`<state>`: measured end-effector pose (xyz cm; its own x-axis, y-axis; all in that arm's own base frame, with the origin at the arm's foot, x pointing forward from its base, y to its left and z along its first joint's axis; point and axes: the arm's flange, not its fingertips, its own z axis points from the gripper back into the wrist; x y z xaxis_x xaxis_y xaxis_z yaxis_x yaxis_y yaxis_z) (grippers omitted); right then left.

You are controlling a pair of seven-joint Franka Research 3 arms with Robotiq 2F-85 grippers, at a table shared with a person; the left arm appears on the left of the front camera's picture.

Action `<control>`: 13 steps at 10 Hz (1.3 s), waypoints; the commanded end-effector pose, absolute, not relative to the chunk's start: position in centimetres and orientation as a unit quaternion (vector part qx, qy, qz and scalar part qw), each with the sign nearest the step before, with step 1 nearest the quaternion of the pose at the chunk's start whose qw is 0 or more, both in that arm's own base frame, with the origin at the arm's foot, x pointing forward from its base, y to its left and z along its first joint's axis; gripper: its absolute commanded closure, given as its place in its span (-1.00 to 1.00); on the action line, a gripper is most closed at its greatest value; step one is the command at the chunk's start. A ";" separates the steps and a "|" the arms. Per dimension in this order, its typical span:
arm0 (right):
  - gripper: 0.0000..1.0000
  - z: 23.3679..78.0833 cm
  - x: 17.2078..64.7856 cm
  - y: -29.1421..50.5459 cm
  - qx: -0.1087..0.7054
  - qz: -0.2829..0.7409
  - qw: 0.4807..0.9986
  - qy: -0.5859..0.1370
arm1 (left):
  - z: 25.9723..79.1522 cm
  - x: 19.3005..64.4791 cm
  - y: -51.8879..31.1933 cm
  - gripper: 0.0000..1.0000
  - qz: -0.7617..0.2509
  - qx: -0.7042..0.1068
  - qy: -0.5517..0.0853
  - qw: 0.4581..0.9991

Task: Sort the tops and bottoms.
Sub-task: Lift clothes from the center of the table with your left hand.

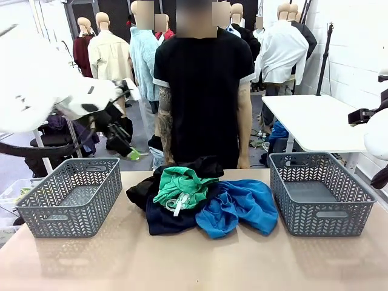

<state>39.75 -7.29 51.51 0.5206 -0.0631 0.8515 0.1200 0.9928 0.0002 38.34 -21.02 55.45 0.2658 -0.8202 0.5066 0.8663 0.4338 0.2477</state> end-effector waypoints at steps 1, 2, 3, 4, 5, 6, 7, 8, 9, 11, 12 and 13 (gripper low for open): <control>-1.00 51.4 39.8 -7.3 -0.029 -0.052 0.873 -0.483 | 56.5 44.2 -22.3 -1.00 -0.602 -0.071 -0.225 0.763; -1.00 51.4 39.8 -7.3 -0.029 -0.052 0.873 -0.483 | 55.6 45.9 -23.7 -1.00 -0.615 -0.083 -0.198 0.758; -1.00 51.4 39.8 -7.3 -0.029 -0.052 0.873 -0.483 | 54.1 47.2 -24.7 -1.00 -0.623 -0.097 -0.172 0.757; -1.00 51.4 39.8 -7.3 -0.029 -0.052 0.873 -0.483 | 52.4 47.6 -25.3 -1.00 -0.615 -0.116 -0.159 0.763; -1.00 51.4 39.8 -7.3 -0.029 -0.052 0.873 -0.483 | 50.7 47.5 -26.2 -1.00 -0.614 -0.137 -0.151 0.763; -1.00 51.4 39.8 -7.3 -0.029 -0.052 0.873 -0.483 | 49.5 47.4 -26.6 -1.00 -0.617 -0.118 -0.172 0.759; -1.00 51.4 39.8 -7.3 -0.029 -0.052 0.873 -0.483 | 48.6 47.8 -26.7 -1.00 -0.622 -0.113 -0.182 0.753; -1.00 51.4 39.8 -7.3 -0.029 -0.052 0.873 -0.483 | 47.5 47.9 -26.8 -1.00 -0.635 -0.115 -0.181 0.742; -1.00 51.4 39.8 -7.3 -0.029 -0.052 0.873 -0.483 | 46.6 48.2 -27.0 -1.00 -0.645 -0.116 -0.190 0.731; -1.00 51.4 39.8 -7.3 -0.029 -0.052 0.873 -0.483 | 45.0 49.4 -27.5 -1.00 -0.652 -0.097 -0.189 0.728; -1.00 51.4 39.8 -7.3 -0.029 -0.052 0.873 -0.483 | 44.6 49.6 -27.6 -1.00 -0.660 -0.091 -0.188 0.721; -1.00 51.4 39.8 -7.3 -0.029 -0.052 0.873 -0.483 | 44.3 50.1 -27.6 -1.00 -0.666 -0.090 -0.190 0.716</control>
<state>39.74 -7.32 51.49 0.5211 -0.0633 0.8511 0.1207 0.9927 0.0000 49.56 -27.91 44.38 0.0797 -0.9208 0.3819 0.9866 0.1277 0.1020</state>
